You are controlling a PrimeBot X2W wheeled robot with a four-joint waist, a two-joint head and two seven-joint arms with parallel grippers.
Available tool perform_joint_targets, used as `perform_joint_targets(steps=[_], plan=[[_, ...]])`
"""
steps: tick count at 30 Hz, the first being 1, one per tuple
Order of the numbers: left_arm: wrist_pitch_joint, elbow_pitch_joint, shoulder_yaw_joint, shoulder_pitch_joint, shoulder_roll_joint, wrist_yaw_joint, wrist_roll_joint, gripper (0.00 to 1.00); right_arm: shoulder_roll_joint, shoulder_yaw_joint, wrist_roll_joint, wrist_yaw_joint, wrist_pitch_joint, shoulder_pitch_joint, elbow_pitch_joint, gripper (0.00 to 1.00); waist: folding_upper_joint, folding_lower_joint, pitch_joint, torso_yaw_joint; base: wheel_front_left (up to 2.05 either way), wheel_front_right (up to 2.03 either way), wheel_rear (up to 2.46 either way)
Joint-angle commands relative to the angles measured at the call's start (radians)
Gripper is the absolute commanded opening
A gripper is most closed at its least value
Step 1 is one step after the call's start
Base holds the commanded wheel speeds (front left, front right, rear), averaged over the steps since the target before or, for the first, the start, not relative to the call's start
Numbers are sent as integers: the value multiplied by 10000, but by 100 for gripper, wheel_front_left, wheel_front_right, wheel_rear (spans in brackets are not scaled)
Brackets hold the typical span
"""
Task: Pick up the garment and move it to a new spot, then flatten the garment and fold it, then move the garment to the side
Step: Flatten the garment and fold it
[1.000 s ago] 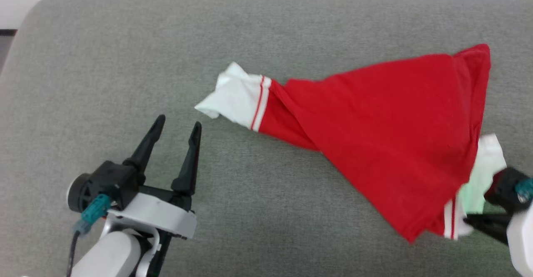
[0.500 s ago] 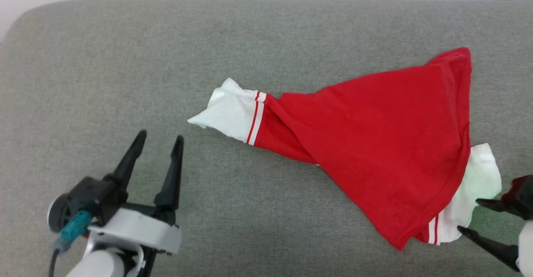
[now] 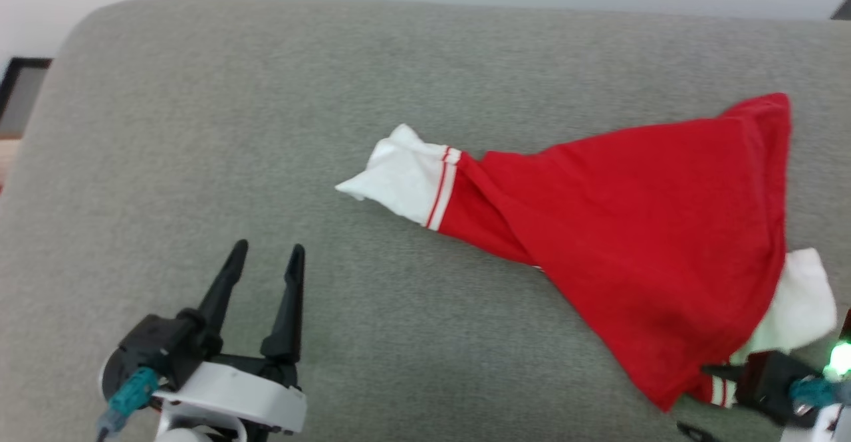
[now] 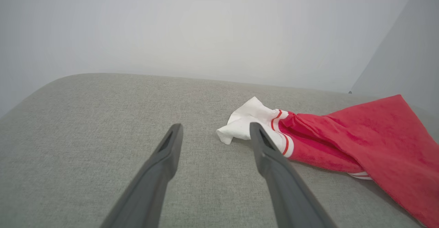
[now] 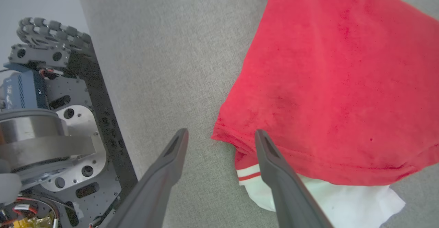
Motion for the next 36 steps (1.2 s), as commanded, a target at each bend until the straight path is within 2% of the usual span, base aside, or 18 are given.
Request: perform_joint_targets(steps=[1, 6, 16, 17, 18, 21, 22, 23, 29, 36], plan=[[-28, 47, -46, -93, -85, -89, 82, 100, 82, 138, -175, -15, 215, 56, -8, 100, 0, 0, 49, 346, 0, 0, 0], [-69, 275, -60, -246, -362, -276, 110, 100, 242, 651, -408, -15, 742, -48, 244, 100, 0, 0, 177, 833, 0, 0, 0], [-102, 567, 167, -184, -806, -609, 223, 100, 463, 1637, -870, -15, 451, -528, 1134, 98, 0, 0, 377, 1160, 0, 0, 0], [-98, 578, 201, -189, -837, -608, 245, 100, 435, 1789, -958, -15, 455, -592, 1184, 71, 0, 0, 394, 1164, 0, 0, 0], [-99, 584, 239, -192, -861, -647, 261, 100, 428, 1898, -976, -15, 429, -678, 1231, 49, 0, 0, 407, 1158, 0, 0, 0], [-101, 592, 346, -202, -917, -707, 304, 100, 429, 2233, -1143, -15, 353, -944, 1384, 25, 0, 0, 441, 1118, 0, 0, 0], [-102, 596, 372, -207, -937, -748, 321, 100, 447, 2376, -1145, -15, 337, -1013, 1438, 7, 0, 0, 445, 1104, 0, 0, 0], [-103, 603, 397, -207, -958, -769, 335, 100, 491, 2473, -1143, -15, 299, -1112, 1492, 0, 0, 0, 449, 1084, 0, 0, 0], [-103, 663, 507, -168, -1052, -879, 442, 100, 659, 2743, -872, -15, -101, -1560, 1796, 0, 0, 0, 412, 956, 0, 0, 0], [-90, 711, 684, 33, -1127, -932, 477, 100, 596, 1737, -29, -15, -999, -1938, 1810, 0, 0, 0, 196, 709, 0, 0, 0]])
